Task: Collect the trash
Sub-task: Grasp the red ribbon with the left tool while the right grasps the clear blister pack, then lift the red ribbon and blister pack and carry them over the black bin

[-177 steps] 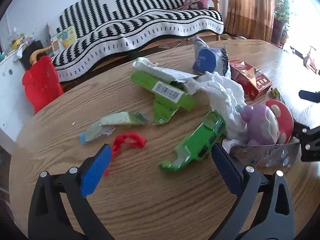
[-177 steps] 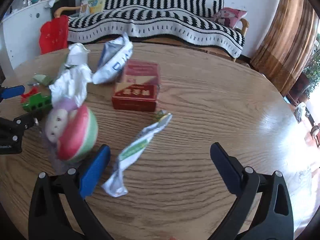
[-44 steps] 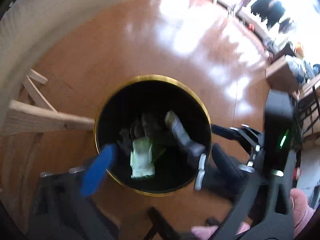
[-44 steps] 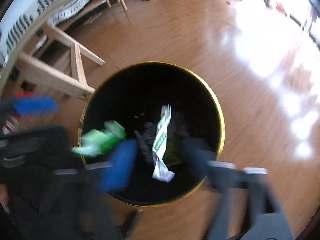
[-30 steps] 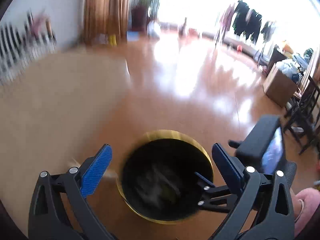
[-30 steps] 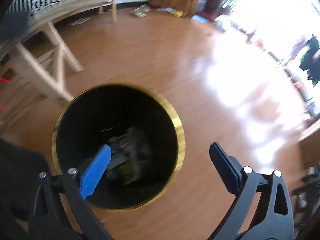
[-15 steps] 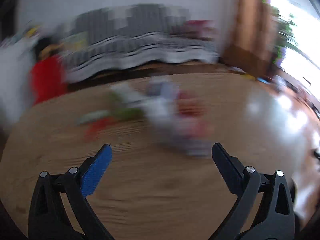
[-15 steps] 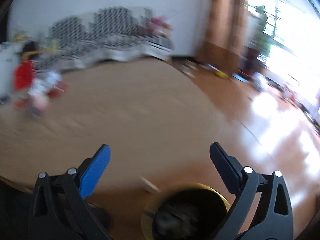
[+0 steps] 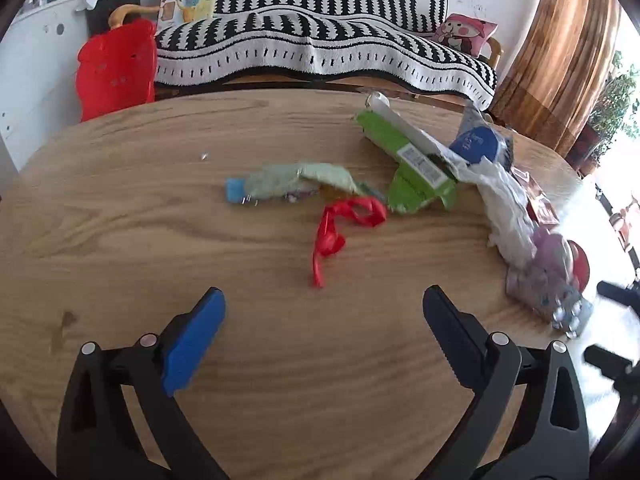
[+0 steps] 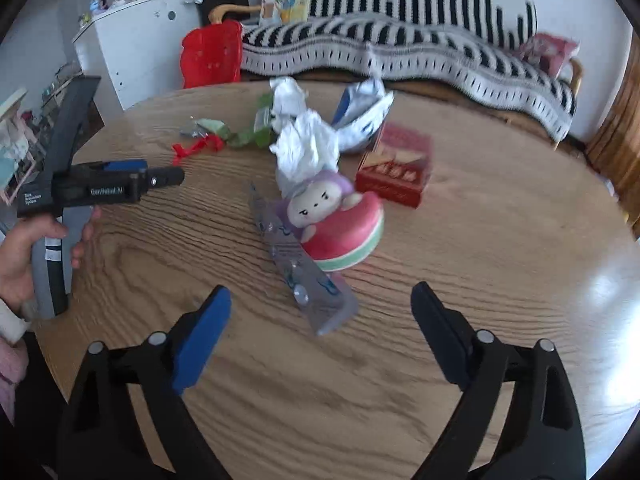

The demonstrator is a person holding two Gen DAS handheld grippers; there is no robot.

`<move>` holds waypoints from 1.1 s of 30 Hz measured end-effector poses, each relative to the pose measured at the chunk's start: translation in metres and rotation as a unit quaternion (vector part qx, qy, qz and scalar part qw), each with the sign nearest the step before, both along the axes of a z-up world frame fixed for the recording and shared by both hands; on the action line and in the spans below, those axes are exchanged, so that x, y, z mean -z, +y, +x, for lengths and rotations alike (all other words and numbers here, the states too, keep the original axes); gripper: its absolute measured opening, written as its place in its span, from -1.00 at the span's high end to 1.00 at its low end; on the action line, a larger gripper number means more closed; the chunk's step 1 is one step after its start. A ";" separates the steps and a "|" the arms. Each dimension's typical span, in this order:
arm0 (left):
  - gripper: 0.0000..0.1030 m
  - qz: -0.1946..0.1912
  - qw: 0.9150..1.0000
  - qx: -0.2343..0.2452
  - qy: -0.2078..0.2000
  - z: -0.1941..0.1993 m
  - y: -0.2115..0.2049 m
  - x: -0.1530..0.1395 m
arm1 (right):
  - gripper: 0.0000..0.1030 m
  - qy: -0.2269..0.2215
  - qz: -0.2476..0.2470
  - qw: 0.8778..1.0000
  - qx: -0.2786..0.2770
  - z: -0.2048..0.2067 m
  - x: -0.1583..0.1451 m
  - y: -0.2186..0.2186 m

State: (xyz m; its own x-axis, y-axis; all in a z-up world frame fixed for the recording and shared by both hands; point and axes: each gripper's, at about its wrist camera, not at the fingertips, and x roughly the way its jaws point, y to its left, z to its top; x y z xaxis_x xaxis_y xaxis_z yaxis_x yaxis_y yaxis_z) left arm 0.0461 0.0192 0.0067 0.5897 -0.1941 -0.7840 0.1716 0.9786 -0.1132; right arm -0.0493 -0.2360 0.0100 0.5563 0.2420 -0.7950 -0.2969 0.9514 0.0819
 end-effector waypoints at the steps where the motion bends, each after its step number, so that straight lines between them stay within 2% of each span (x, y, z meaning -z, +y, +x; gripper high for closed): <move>1: -0.88 0.004 1.000 0.002 0.001 0.005 -0.003 0.000 | -0.61 0.009 0.011 1.000 0.002 0.006 0.004 0.002; 5: -0.87 0.051 0.999 0.016 0.007 0.025 -0.017 0.005 | -0.34 0.022 0.033 0.999 0.000 0.017 0.014 0.006; 7: -0.69 0.061 0.998 0.024 0.005 0.033 -0.019 0.005 | -0.13 0.020 0.026 0.999 -0.006 0.019 0.017 0.013; 9: -0.05 0.063 0.997 0.039 -0.010 0.033 -0.022 0.001 | 0.00 0.012 0.012 1.000 -0.006 0.018 0.016 0.015; 10: 0.08 0.062 0.997 0.041 -0.013 0.033 -0.023 0.000 | 0.01 0.010 0.016 1.000 -0.004 0.016 0.017 0.015; 11: 0.51 0.059 0.997 0.044 -0.016 0.033 -0.024 -0.001 | 0.01 0.009 0.020 1.000 0.001 0.018 0.018 0.016; 12: 0.83 0.052 0.998 0.044 -0.017 0.033 -0.023 -0.001 | 0.09 0.008 0.023 1.000 0.004 0.019 0.018 0.015; 13: 0.84 0.038 0.998 0.042 -0.014 0.032 -0.022 -0.001 | 0.24 0.009 0.030 0.999 0.006 0.020 0.018 0.014; 14: 0.84 0.016 0.999 0.044 -0.008 0.031 -0.021 -0.002 | 0.26 0.009 0.037 0.999 0.004 0.016 0.017 0.012; 16: 0.84 0.007 0.998 0.056 0.002 0.026 -0.024 -0.003 | 0.33 0.014 0.054 0.998 -0.002 0.016 0.018 0.014; 21: 0.84 0.011 0.998 0.069 -0.004 -0.001 -0.029 -0.011 | 0.36 0.001 0.074 0.997 -0.016 0.008 0.010 0.024; 27: 0.84 -0.007 0.997 0.070 -0.024 -0.043 -0.017 -0.031 | 0.37 -0.031 0.101 0.994 -0.003 0.002 -0.010 0.033; 33: 0.84 -0.009 0.997 0.073 -0.026 -0.055 -0.009 -0.033 | 0.37 -0.039 0.091 0.995 0.000 0.000 -0.014 0.046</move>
State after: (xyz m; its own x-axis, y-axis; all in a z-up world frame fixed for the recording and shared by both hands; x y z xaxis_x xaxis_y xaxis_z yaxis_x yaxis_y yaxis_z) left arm -0.0086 0.0103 0.0402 0.5943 -0.2940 -0.7486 0.3181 0.9408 -0.1170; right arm -0.0492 -0.1899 0.0244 0.6149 0.3777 -0.6923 -0.3087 0.9231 0.2294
